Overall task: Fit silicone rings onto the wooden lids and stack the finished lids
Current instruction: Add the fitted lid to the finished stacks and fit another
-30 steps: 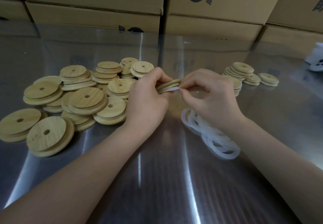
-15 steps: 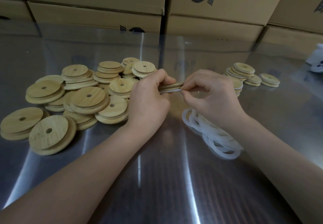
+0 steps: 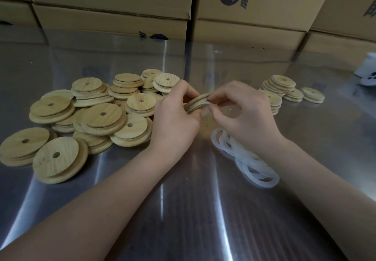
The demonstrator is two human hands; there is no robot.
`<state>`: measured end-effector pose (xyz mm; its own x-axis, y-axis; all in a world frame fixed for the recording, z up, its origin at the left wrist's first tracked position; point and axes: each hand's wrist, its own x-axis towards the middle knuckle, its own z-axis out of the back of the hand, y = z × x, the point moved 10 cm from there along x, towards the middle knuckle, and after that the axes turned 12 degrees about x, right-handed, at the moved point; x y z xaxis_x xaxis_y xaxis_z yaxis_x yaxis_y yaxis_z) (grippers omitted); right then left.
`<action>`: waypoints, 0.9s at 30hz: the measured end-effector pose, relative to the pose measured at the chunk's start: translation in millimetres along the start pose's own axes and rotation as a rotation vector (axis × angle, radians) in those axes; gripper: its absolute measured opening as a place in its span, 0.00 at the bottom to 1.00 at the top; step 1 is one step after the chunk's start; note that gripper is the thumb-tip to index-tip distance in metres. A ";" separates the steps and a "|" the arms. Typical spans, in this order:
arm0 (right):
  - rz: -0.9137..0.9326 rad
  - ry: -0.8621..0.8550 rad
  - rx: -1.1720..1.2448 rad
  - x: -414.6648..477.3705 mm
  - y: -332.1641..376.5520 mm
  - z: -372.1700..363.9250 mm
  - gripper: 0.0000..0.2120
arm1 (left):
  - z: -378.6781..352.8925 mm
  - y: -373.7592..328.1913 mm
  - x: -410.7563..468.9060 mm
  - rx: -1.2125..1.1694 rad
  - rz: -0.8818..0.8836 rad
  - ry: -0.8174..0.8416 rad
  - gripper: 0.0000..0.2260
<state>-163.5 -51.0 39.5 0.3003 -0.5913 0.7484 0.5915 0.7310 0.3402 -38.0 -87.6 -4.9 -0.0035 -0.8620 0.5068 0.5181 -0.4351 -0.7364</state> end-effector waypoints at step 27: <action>0.095 -0.053 -0.052 -2.2 11.1 2.1 0.02 | 5.1 -6.3 2.4 0.063 -0.051 -0.005 0.07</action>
<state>-159.1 -40.8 42.9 0.3181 -0.5001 0.8054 0.6006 0.7636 0.2370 -36.9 -85.6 3.2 -0.0266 -0.8379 0.5452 0.5702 -0.4607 -0.6801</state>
